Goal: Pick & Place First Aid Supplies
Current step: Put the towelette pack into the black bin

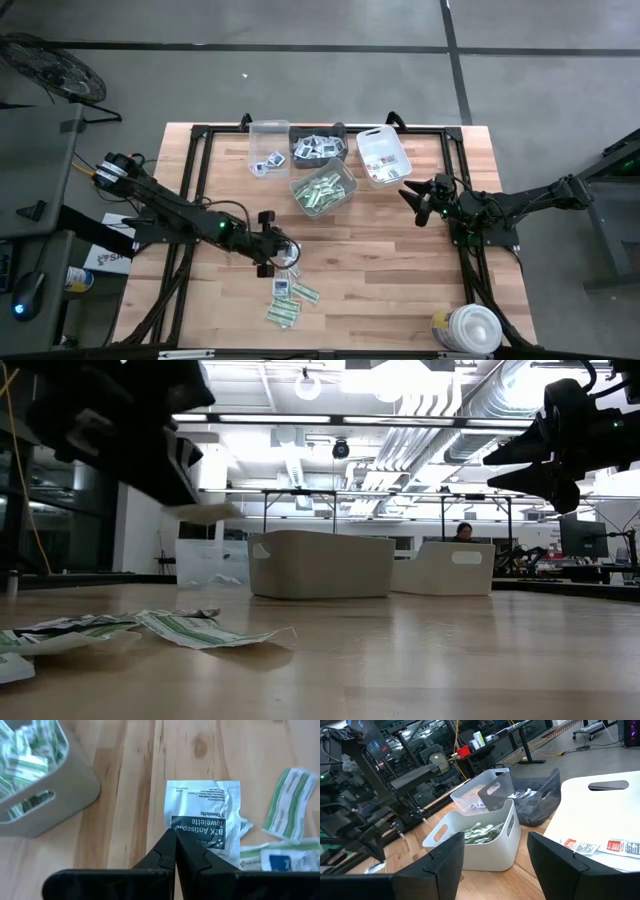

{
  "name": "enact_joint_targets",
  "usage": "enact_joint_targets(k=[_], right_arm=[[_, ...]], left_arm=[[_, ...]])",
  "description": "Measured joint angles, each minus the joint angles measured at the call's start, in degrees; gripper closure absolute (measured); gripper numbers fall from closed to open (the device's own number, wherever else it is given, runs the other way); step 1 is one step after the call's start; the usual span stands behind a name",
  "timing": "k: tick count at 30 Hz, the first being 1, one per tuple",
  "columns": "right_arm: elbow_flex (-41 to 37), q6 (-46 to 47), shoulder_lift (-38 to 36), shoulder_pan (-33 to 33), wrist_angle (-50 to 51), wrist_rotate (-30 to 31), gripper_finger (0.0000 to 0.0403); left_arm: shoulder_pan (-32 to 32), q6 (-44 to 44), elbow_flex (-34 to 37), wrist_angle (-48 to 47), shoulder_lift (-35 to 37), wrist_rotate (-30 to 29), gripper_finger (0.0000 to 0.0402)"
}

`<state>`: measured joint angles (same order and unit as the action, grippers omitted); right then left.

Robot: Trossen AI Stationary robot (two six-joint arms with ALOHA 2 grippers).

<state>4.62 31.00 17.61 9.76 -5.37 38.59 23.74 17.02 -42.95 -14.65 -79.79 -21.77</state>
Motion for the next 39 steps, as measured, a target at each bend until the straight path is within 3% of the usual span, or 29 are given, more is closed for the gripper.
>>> enact_joint_targets(k=[8, 24, 32, 39], right_arm=[[0.00, 0.00, 0.02, -0.02, 0.00, 0.00, 0.0192], [0.01, 0.00, 0.01, 0.00, 0.00, 0.00, 0.0192], [0.00, 0.00, 0.00, 0.00, 0.02, -0.02, 0.0192], [0.00, 0.00, 0.01, -0.01, 0.00, 0.01, 0.0192]], left_arm=[[-6.97, -3.14, -2.04, 0.32, 1.91, 0.63, 0.0401], [-33.48, -19.46, -12.54, -3.19, 0.26, 8.73, 0.0401], [-44.49, -25.89, -22.68, -7.45, -9.05, 9.19, 0.0401], [-49.03, -27.97, -32.72, -12.38, -19.19, 4.82, 0.0401]])
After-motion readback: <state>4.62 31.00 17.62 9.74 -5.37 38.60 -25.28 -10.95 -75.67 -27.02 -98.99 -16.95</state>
